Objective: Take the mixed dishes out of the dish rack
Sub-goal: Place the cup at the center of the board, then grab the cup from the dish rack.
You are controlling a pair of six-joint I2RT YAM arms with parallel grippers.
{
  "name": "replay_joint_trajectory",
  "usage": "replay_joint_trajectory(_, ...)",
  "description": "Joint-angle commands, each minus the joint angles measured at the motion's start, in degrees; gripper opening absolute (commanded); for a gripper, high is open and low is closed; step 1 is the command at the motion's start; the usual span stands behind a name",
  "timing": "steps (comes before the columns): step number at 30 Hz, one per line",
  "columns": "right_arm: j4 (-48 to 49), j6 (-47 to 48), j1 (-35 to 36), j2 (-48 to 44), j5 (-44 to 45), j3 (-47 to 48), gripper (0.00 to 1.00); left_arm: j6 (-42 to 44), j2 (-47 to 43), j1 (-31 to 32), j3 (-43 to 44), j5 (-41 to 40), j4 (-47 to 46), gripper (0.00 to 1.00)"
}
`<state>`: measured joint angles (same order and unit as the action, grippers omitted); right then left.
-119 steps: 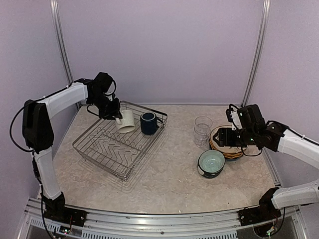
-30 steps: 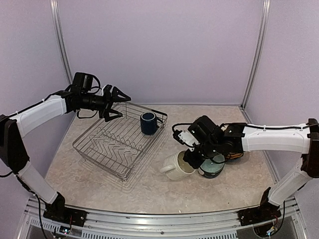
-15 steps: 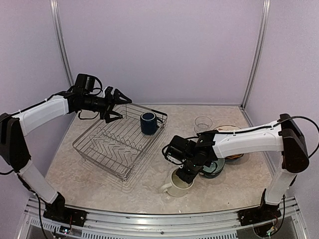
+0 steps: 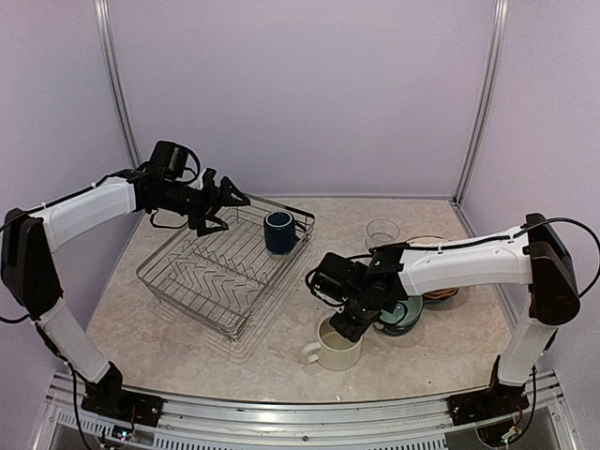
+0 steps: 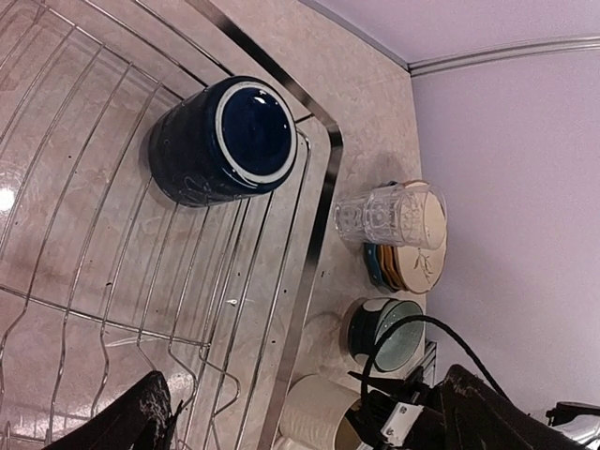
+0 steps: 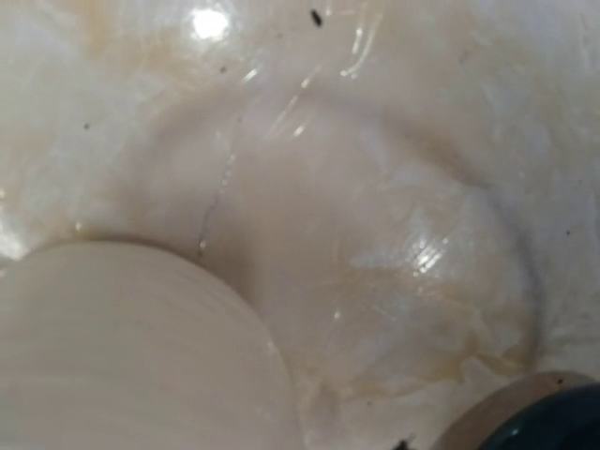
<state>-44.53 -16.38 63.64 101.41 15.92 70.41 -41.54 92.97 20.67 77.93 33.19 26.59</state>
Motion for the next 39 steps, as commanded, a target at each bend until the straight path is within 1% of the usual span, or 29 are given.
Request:
replay_joint_trajectory(1, 0.54, -0.5, 0.52, -3.82, -0.2, 1.02, 0.46, 4.28, 2.16, 1.45, 3.88, -4.33, 4.24, 0.95)
replay_joint_trajectory(9, 3.73, -0.38, 0.52, -11.08, -1.43, -1.51, 0.69, 8.96, 8.07, 4.63, 10.33, -11.11, 8.62, 0.95)
replay_joint_trajectory(15, 5.88, -0.52, 0.3, -17.23, 0.33, -4.85, 0.83, 10.87, 13.6, 7.05, 16.19, -15.14, 10.07, 0.95)
replay_joint_trajectory(19, 7.54, -0.79, -0.39, -20.14, 1.11, -7.06, 0.87, 11.51, 17.26, 8.05, 20.24, -17.77, 10.72, 0.99)
replay_joint_trajectory(29, 11.28, -2.25, -2.71, -26.15, 1.21, -12.72, 0.92, 15.73, 28.25, 9.92, 33.23, -26.4, 16.29, 0.99)
replay_joint_trajectory(39, 13.3, -2.69, -3.88, -28.81, 1.04, -15.44, 0.93, 20.17, 38.38, 11.33, 45.43, -28.11, 21.11, 0.99)
